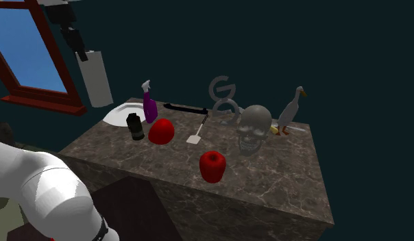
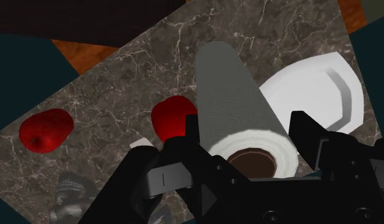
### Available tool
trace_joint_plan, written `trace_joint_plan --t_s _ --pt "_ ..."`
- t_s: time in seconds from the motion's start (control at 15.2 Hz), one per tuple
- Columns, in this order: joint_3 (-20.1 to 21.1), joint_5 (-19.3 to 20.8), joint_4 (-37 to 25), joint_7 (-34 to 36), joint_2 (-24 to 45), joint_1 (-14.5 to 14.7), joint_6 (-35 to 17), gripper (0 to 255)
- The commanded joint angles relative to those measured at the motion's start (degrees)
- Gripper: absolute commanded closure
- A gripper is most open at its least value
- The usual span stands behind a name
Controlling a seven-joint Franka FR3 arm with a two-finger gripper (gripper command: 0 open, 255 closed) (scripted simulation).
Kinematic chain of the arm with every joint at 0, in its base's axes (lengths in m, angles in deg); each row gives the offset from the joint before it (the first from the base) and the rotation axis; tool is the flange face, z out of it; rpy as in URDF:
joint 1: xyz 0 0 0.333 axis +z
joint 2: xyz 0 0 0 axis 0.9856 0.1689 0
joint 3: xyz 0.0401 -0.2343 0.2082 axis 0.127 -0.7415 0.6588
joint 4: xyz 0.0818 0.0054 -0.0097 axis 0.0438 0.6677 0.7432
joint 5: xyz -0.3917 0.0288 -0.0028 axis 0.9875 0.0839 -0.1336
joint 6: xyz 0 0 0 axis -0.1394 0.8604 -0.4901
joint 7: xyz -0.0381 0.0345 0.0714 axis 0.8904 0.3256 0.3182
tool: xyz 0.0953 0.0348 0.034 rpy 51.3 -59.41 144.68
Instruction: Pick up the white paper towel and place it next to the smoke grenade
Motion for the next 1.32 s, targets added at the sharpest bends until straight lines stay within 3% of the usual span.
trace_joint_plan --t_s 0.0,1.25 --pt "-0.03 -0.37 2.0 -0.1 -0.74 0.27 -1.37 255" --pt "1.24 -3.19 19.62 -0.99 -4.86 2.21 -15.28 255"
